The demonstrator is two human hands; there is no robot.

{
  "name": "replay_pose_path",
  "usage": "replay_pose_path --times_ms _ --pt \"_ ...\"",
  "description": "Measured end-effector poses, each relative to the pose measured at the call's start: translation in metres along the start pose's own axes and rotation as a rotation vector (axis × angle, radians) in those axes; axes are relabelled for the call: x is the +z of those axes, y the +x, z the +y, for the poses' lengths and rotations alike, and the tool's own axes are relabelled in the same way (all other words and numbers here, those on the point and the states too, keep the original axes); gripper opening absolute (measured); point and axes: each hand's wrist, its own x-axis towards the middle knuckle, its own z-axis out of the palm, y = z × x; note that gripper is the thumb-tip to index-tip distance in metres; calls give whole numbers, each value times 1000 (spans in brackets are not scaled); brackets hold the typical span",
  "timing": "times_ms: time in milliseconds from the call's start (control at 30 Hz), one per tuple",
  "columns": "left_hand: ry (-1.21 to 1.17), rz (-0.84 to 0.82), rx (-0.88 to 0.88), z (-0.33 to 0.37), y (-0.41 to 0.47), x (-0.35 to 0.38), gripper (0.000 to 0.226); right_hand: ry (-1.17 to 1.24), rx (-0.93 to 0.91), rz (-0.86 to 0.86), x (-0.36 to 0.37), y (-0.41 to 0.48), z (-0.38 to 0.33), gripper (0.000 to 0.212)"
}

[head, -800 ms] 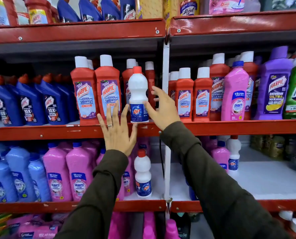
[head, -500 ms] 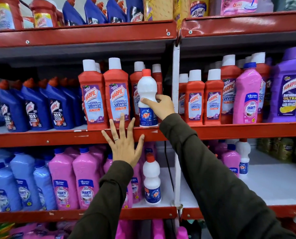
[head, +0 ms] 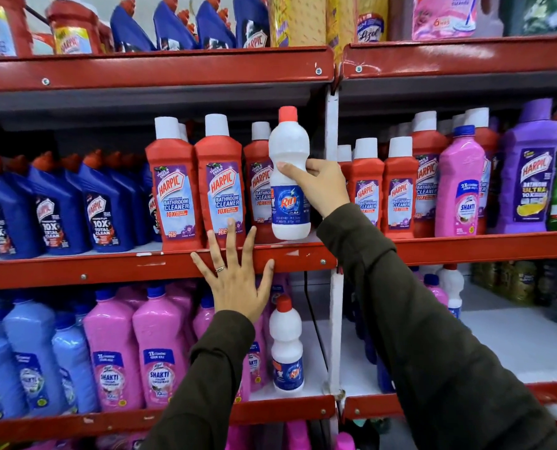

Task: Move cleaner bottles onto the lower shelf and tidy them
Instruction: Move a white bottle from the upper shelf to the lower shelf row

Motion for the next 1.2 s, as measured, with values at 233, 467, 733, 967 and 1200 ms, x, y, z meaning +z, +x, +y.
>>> replay_pose_path --times_ms 233,467,733,967,1200 --pt "9 0 -5 1 0 -1 73 13 -16 -3 -31 -22 -5 30" --pt "2 -3 -9 46 -22 -5 71 45 -17 -3 -93 -51 7 33" --pt "-15 -64 27 135 -68 8 69 98 21 48 -179 -80 41 31" --pt "-2 -131 76 205 -108 32 67 89 34 62 -253 -103 82 22" --pt "-89 -183 102 277 -156 62 59 77 94 91 -323 -131 139 34"
